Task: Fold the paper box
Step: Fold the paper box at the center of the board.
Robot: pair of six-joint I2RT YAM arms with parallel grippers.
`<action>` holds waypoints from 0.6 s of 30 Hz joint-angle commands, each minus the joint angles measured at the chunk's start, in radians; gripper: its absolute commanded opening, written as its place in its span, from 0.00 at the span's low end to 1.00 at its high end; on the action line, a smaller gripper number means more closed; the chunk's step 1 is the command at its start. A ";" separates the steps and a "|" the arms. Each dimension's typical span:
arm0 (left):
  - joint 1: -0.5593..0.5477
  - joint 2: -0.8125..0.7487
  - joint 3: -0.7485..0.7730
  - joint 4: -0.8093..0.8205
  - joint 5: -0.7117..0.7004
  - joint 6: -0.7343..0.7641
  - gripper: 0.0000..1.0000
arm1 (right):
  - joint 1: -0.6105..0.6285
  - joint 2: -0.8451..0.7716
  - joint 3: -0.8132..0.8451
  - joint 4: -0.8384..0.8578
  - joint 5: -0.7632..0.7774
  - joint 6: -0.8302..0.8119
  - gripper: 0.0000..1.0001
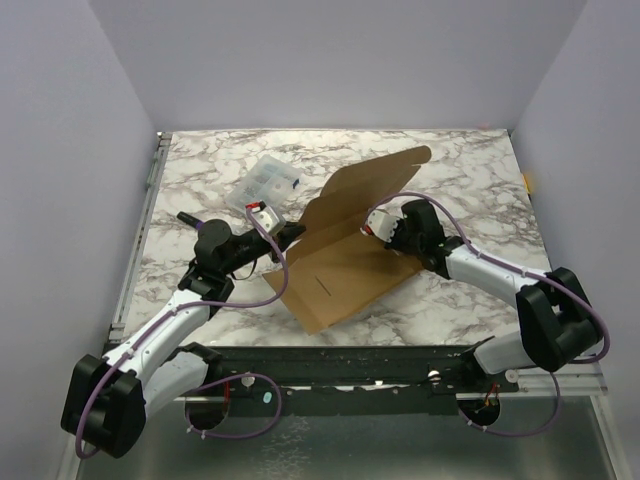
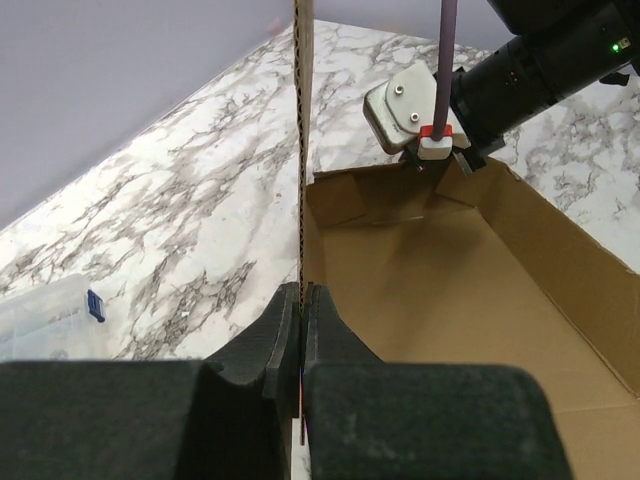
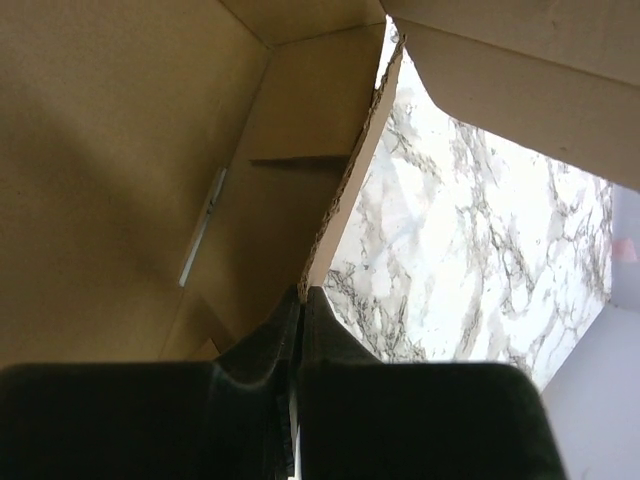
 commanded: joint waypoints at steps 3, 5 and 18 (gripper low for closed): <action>-0.007 0.014 0.029 0.040 -0.005 -0.040 0.00 | 0.013 -0.018 0.017 0.007 -0.017 -0.038 0.00; -0.007 0.013 0.028 0.055 -0.010 -0.048 0.00 | 0.013 -0.020 0.019 0.011 -0.020 -0.040 0.00; -0.008 0.028 0.039 0.076 -0.089 -0.091 0.00 | 0.011 -0.027 0.093 0.007 -0.049 -0.013 0.00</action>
